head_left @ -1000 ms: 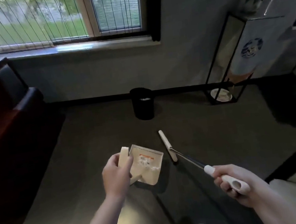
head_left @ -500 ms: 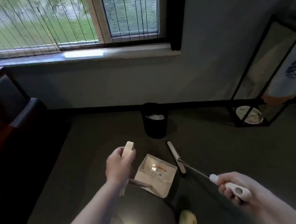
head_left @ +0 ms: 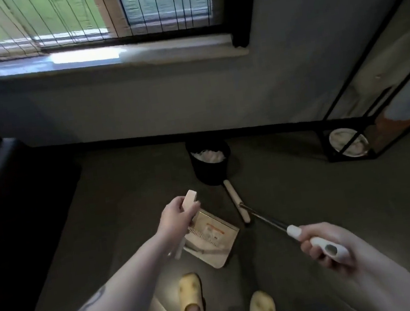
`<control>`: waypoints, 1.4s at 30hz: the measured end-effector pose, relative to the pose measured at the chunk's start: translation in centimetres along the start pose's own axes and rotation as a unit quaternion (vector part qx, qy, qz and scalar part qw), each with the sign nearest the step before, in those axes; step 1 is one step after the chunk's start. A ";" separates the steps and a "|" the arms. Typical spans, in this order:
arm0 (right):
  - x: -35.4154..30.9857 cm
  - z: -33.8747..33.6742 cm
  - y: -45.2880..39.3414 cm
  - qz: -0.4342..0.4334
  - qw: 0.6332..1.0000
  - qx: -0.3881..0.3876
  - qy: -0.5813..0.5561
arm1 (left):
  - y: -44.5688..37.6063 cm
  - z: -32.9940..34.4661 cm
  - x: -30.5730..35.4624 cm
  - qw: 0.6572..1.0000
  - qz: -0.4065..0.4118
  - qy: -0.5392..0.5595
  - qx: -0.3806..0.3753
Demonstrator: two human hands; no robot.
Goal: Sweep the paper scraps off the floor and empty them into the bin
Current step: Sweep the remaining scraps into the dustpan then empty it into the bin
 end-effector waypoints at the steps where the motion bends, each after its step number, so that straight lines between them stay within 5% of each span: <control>1: 0.0 0.3 -0.3 -0.004 1.000 0.004 -0.008 | -0.7 0.0 -0.4 1.000 -0.007 -0.002 -0.015; 22: -2.6 6.1 -1.1 0.026 0.994 0.049 -0.098 | -6.7 -5.6 -1.3 0.987 -0.046 -0.029 -0.153; 25: -2.8 6.4 -1.0 0.018 0.995 0.047 -0.090 | -6.1 -6.6 -1.3 0.982 0.020 -0.098 -0.160; 30: -3.0 6.8 -0.7 0.017 0.996 0.037 -0.077 | -4.5 -7.4 -1.4 0.922 0.171 -0.286 -0.197; 35: -3.3 7.1 -0.3 0.004 0.997 0.035 -0.066 | -3.4 -8.6 -5.6 0.995 -0.023 -0.073 -0.062; 38: -3.3 7.2 -0.3 0.007 0.997 0.031 -0.070 | -2.2 -7.6 -7.8 0.974 -0.196 0.049 -0.099; 42: -3.3 7.2 -0.4 0.005 0.996 0.035 -0.079 | -1.7 -6.2 -8.6 0.941 -0.280 0.118 -0.150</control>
Point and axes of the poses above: each hand's wrist, its own y-axis away from the middle knuckle, its own z-axis out of the palm, x = y × z, the point moved 4 cm from there along -y, towards the middle knuckle, and after that the axes turned 13 degrees about z, right-handed, at the moved point
